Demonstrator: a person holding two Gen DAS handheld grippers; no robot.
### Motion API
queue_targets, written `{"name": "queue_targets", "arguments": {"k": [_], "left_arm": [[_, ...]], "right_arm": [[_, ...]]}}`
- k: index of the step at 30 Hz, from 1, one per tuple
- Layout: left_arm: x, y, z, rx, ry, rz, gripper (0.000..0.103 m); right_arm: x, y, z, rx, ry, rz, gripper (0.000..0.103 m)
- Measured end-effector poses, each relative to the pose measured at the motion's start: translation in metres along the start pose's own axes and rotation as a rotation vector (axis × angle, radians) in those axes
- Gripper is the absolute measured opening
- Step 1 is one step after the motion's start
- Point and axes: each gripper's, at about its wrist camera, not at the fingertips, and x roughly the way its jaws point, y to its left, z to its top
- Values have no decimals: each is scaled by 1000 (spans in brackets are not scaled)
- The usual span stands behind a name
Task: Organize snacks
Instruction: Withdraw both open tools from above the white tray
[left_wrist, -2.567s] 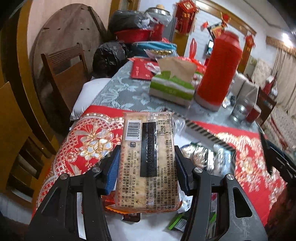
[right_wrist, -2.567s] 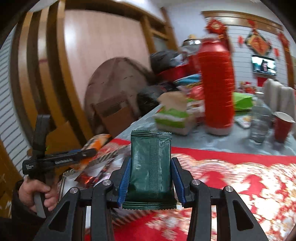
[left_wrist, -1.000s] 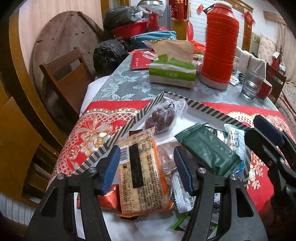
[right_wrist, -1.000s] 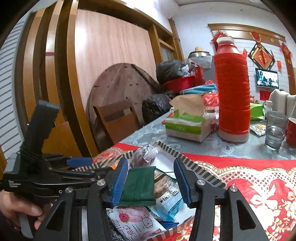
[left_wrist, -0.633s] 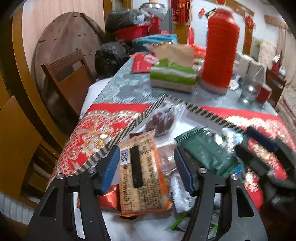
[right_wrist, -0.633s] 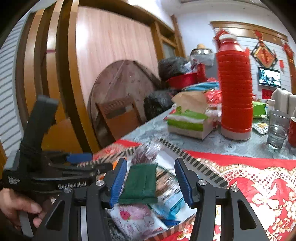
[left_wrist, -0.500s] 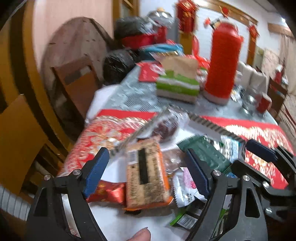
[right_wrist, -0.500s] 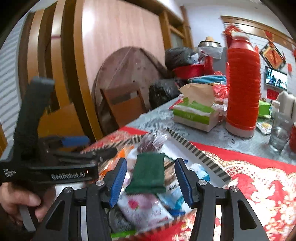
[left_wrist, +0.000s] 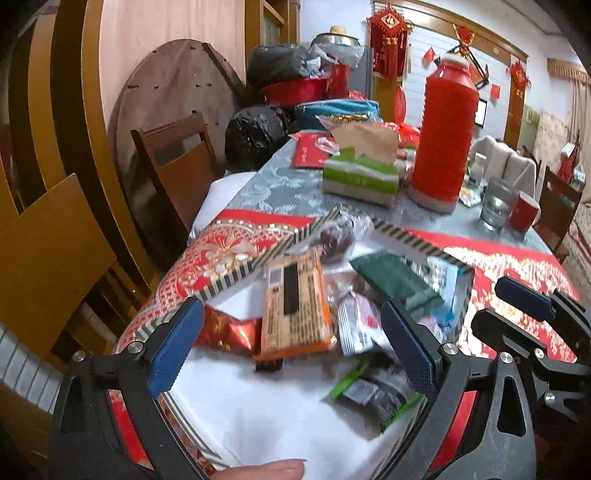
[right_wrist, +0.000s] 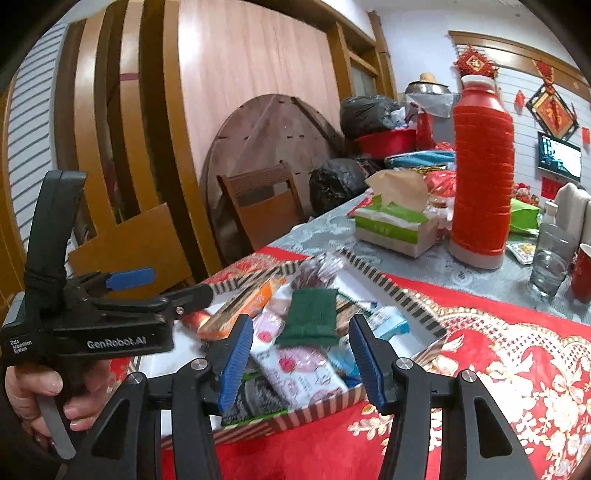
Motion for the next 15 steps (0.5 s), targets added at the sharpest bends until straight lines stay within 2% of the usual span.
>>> {"name": "queue_targets", "arguments": {"k": [6,9,15], "left_arm": [[-5,-4,-12,0,39,12,97],[-13,-3,-14,-20,31,8,97],[-21,-7,-17,-7,36,46,97]], "right_arm": [[-6,9,-5,-28,-9,-1,52],[-9,7,-8,-23,-22,-5,52],[-10,-3,-15,5,-53,-16,52]]}}
